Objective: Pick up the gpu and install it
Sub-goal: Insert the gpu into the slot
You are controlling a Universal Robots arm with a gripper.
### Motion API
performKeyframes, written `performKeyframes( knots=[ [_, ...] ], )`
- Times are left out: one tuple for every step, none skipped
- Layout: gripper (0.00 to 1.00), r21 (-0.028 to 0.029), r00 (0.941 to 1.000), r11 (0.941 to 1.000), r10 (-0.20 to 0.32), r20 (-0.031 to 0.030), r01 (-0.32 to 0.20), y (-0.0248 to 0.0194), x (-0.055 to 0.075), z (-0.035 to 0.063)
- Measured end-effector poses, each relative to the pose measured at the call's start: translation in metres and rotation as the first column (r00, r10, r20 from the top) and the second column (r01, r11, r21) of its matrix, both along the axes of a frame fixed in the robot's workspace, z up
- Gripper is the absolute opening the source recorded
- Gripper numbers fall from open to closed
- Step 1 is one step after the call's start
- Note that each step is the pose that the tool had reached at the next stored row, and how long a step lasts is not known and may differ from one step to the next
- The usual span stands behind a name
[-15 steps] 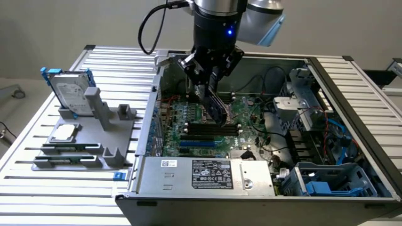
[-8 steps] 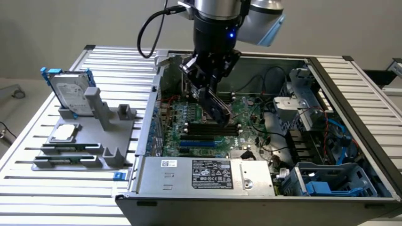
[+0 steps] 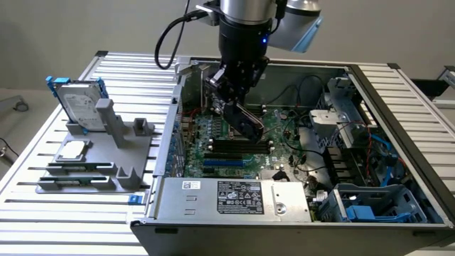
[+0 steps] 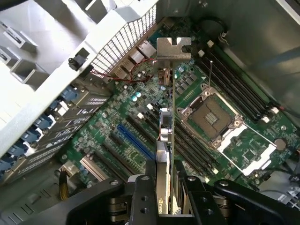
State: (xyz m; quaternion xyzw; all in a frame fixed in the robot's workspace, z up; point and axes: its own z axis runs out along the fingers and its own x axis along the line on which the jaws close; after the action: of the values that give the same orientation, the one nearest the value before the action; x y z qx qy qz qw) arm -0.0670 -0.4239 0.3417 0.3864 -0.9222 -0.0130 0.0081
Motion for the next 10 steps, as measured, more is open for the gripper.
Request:
performKeyframes(
  knots=[
    [0.26,0.0,0.9998,0.9998,0.019,-0.0002,-0.019,0.0,0.0,-0.0003],
    [0.26,0.0,0.9993,0.9993,0.037,-0.0004,-0.037,0.0,0.0,-0.0006],
    [0.26,0.0,0.9985,0.9985,0.055,-0.0007,-0.055,0.0,0.0,-0.0008],
    [0.26,0.0,0.9974,0.9974,0.072,-0.0009,-0.072,0.0,0.0,-0.0011],
    [0.26,0.0,0.9959,0.9959,0.09,-0.0012,-0.09,0.0,0.0,-0.0014],
    [0.26,0.0001,0.9941,0.9941,0.108,-0.0014,-0.108,0.0,0.0,-0.0016],
    [0.26,0.0001,0.9918,0.9918,0.128,-0.0017,-0.128,0.0,0.0,-0.0019],
    [0.26,0.0001,0.9893,0.9893,0.146,-0.0019,-0.146,0.0,0.0,-0.0022],
    [0.26,0.0002,0.9866,0.9866,0.163,-0.0021,-0.163,0.0,0.0,-0.0025],
    [0.26,0.0002,0.9835,0.9835,0.181,-0.0024,-0.181,0.0,0.0,-0.0027]
  ],
)
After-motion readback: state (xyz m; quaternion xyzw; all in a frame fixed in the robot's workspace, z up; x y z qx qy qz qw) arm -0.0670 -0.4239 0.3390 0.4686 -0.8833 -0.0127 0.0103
